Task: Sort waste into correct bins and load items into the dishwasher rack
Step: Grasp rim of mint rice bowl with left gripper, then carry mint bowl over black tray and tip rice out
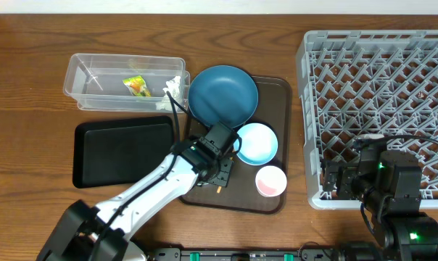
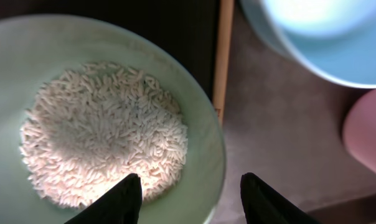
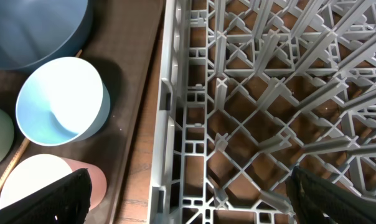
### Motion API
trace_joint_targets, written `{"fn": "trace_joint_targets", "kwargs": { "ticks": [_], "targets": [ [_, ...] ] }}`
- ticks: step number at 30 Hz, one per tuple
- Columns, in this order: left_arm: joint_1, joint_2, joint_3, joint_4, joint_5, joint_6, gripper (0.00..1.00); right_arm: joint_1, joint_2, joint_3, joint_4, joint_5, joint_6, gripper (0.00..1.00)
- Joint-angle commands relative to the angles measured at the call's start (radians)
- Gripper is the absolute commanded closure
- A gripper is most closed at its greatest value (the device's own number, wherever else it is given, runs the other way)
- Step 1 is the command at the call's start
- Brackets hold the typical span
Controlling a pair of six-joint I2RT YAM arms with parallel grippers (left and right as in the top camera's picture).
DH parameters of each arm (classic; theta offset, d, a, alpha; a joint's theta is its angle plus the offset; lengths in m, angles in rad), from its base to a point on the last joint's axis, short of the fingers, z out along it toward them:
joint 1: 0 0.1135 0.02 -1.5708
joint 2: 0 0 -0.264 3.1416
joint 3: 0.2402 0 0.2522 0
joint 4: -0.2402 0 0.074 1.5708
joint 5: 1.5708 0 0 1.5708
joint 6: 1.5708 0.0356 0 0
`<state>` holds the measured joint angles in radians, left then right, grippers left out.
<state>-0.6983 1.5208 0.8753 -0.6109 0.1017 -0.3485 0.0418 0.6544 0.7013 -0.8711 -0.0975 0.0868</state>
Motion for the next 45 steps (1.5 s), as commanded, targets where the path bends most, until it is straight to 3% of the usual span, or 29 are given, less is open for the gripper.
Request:
{"fn": "trace_joint_targets", "kwargs": {
  "ticks": [1,6,10,19,26,31,36,45],
  "targets": [
    [-0.016,0.044,-0.005,0.006,0.003,-0.020,0.46,0.012,-0.001,0.017,-0.002,0.003,0.002,0.01],
    [-0.047,0.061,-0.005,0.038,0.003,-0.020,0.47,0.012,-0.001,0.017,-0.002,0.003,0.002,0.01],
    [-0.061,0.061,-0.005,0.048,0.002,-0.020,0.59,0.012,-0.001,0.017,-0.002,0.003,0.002,0.01],
    [-0.061,0.076,-0.006,0.048,-0.062,-0.021,0.60,0.012,-0.001,0.017,-0.002,0.003,0.002,0.01],
    [-0.061,0.112,-0.006,0.048,-0.061,-0.028,0.70,0.012,-0.001,0.017,-0.002,0.003,0.002,0.01],
    [-0.061,0.111,-0.005,0.048,-0.061,-0.028,0.85,0.012,-0.001,0.017,-0.002,0.003,0.002,0.01],
    [-0.061,0.102,0.015,0.030,-0.061,-0.027,0.94,0.012,-0.001,0.017,-0.002,0.003,0.002,0.01],
    [-0.053,0.018,0.096,-0.069,-0.061,-0.004,0.94,0.012,-0.001,0.017,-0.002,0.003,0.002,0.01]
  ]
}}
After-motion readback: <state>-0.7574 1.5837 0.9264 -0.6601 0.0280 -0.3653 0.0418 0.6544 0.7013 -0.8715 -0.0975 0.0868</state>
